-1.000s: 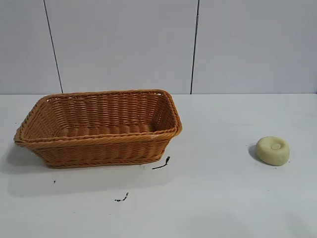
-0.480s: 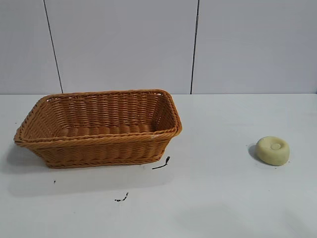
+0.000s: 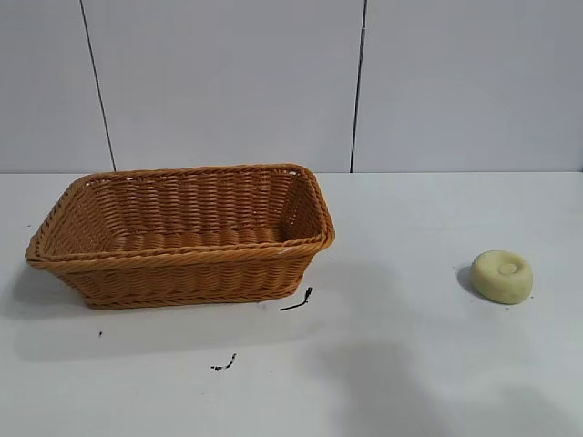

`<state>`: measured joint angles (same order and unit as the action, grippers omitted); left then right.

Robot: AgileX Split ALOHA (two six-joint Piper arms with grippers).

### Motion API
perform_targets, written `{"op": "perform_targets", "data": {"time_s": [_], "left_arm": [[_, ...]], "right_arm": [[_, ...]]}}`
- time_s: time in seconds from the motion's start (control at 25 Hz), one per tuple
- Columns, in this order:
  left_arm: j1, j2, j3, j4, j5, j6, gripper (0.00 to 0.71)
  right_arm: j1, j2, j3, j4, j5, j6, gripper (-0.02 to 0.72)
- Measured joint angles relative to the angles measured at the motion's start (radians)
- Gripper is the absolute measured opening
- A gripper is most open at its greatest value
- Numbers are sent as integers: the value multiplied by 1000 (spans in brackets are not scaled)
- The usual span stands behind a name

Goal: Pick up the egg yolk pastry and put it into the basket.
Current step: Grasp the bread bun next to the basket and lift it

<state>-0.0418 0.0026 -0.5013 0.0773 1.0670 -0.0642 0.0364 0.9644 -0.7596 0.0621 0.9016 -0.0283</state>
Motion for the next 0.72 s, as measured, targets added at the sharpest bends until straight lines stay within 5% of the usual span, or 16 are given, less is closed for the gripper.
{"op": "perform_targets", "data": {"time_s": [0.72], "left_arm": [[0,0,0,0,0,0,696]], "right_arm": [[8,920,-606,0,-63,-30,690]]}}
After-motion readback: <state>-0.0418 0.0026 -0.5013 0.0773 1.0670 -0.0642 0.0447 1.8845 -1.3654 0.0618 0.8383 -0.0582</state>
